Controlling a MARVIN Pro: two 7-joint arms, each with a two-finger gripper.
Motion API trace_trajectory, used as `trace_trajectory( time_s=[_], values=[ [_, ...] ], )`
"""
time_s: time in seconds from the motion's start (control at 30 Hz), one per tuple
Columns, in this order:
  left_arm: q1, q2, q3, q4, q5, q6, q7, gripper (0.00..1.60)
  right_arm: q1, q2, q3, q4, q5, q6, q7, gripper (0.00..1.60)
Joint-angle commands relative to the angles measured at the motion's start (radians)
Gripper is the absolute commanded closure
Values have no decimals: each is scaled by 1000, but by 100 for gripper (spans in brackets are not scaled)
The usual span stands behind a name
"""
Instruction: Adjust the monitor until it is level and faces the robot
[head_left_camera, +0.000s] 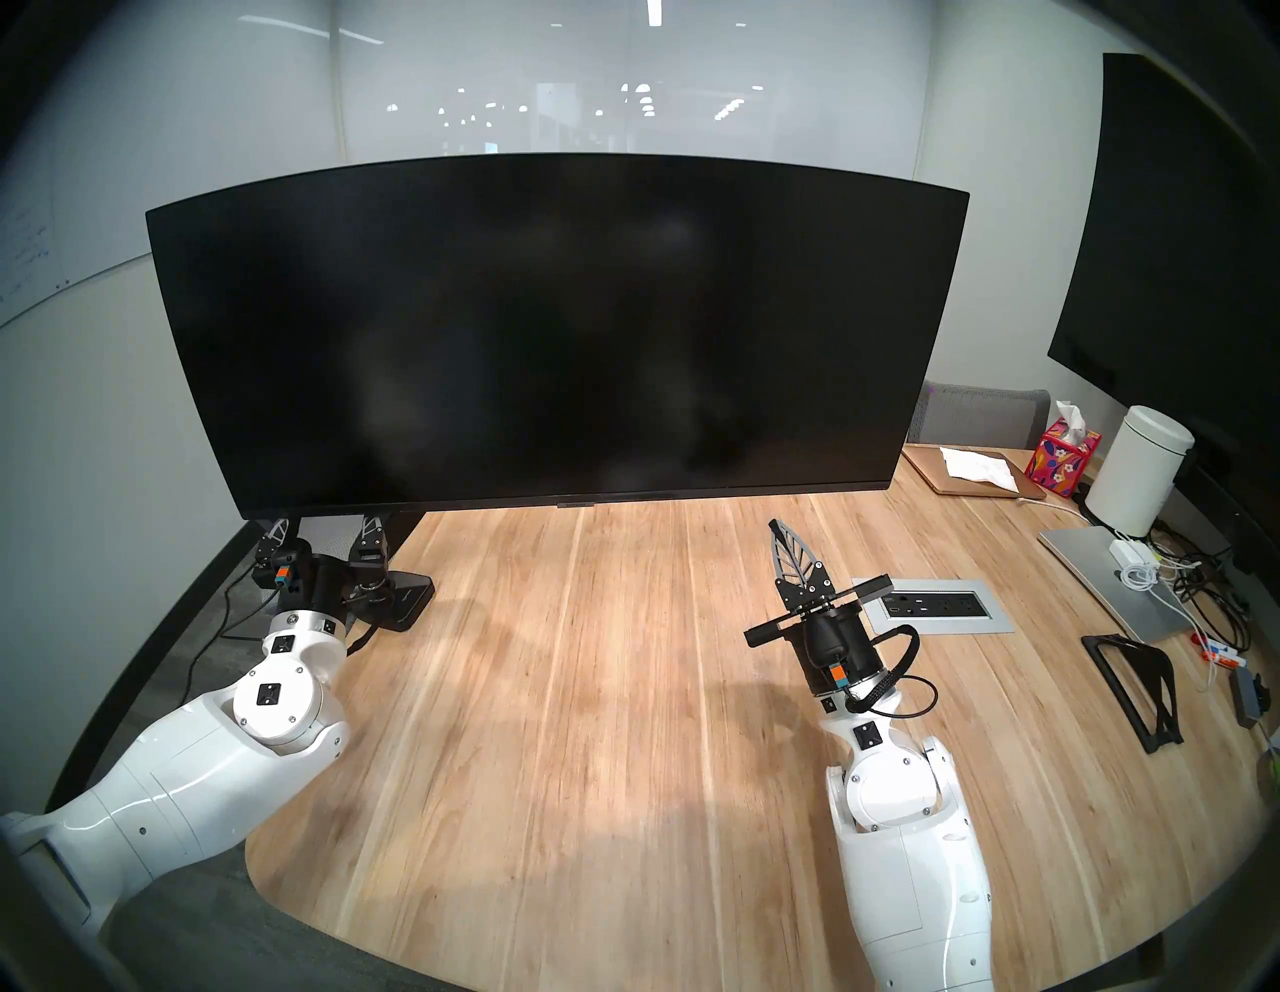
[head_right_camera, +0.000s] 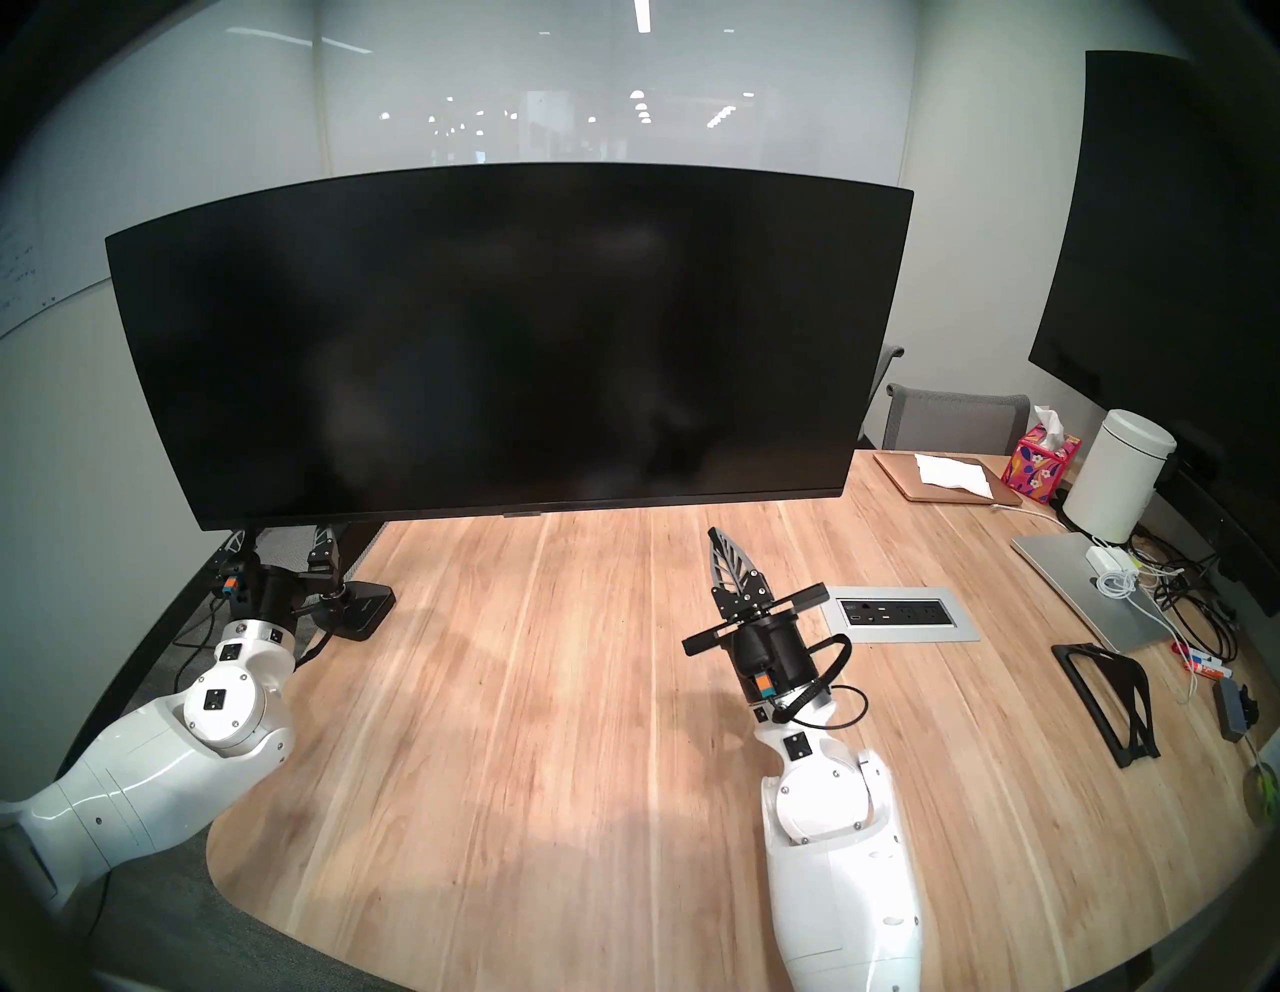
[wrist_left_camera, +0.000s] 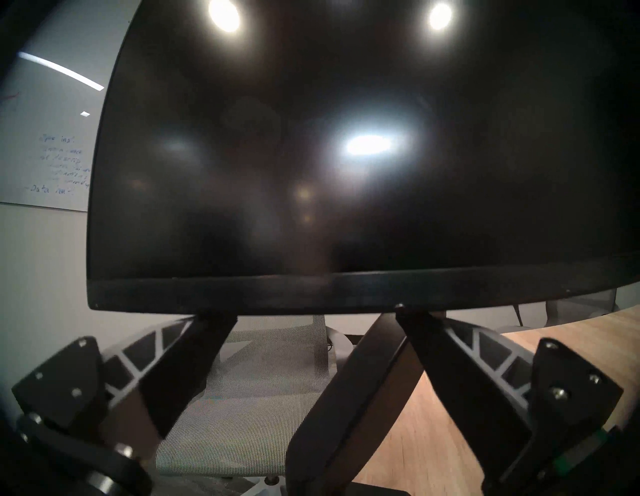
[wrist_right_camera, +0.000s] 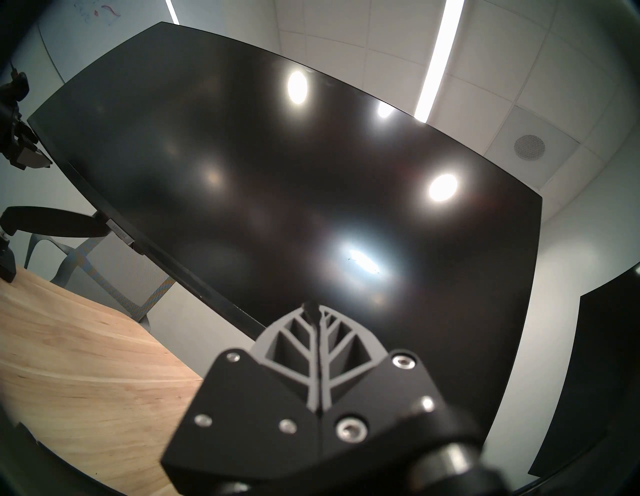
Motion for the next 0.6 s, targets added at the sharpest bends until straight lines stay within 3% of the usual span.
trace_trajectory(
  time_s=[0.0,0.3,0.57],
  values=[
    [32,1,8,-12,6,-24,2,0,9,1,-2,-16,4,-5,-2,147],
    [173,39,39,-109,26,-83,32,0,9,1,-2,-16,3,-5,-2,147],
    [271,137,94,-225,162,-176,132,0,9,1,-2,-15,3,-5,-3,147]
  ],
)
